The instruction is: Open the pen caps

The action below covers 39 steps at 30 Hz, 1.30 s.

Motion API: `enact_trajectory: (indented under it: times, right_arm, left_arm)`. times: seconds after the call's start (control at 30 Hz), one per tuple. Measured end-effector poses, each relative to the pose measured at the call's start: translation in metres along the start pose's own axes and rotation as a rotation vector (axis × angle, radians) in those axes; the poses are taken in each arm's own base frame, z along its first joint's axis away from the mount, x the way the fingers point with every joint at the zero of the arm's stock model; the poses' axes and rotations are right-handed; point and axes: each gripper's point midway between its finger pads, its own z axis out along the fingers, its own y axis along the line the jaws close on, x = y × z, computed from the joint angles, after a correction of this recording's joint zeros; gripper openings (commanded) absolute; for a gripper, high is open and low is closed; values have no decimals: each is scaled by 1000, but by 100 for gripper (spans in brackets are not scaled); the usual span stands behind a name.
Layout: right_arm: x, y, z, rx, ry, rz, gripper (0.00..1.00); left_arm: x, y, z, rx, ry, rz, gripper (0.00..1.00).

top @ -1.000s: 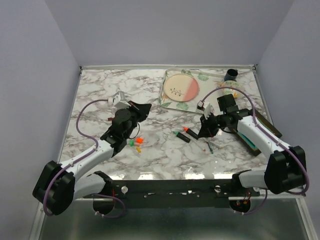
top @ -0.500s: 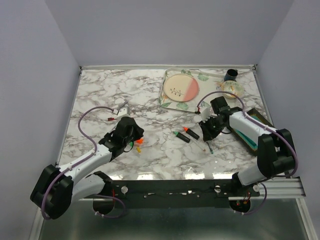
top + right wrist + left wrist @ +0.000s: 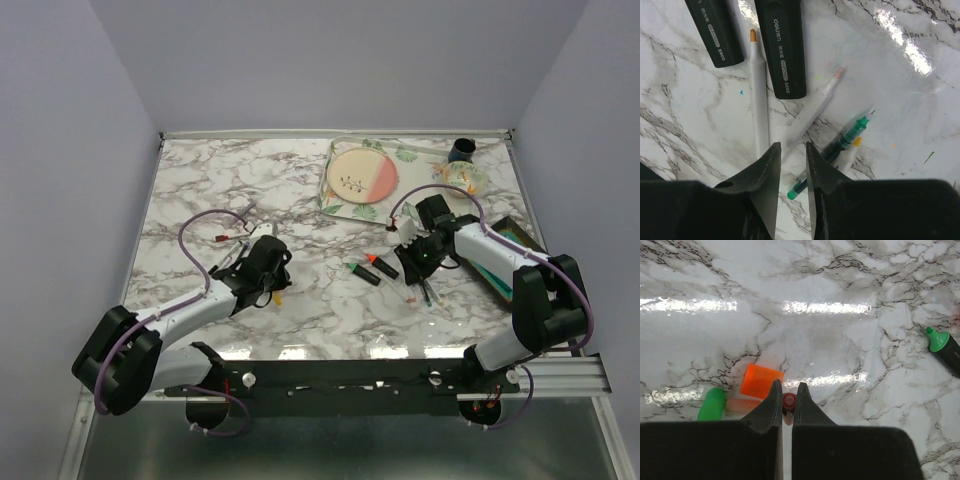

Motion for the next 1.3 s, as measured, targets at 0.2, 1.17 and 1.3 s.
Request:
enact_trajectory:
  times: [0.2,1.17,1.3]
  right_arm:
    - [-1,2,-3,-3,-8,-7,39]
    - [-12,11,-16,-27,-75,-34,41]
    - [-14,12,-18,-30,-85,-45,41]
  left_arm:
    - [-4,-7,1,-12,2,42,3]
    - [-6,2,13,-126,47,158,65]
    - [-26,-3,10,-114,8,134,71]
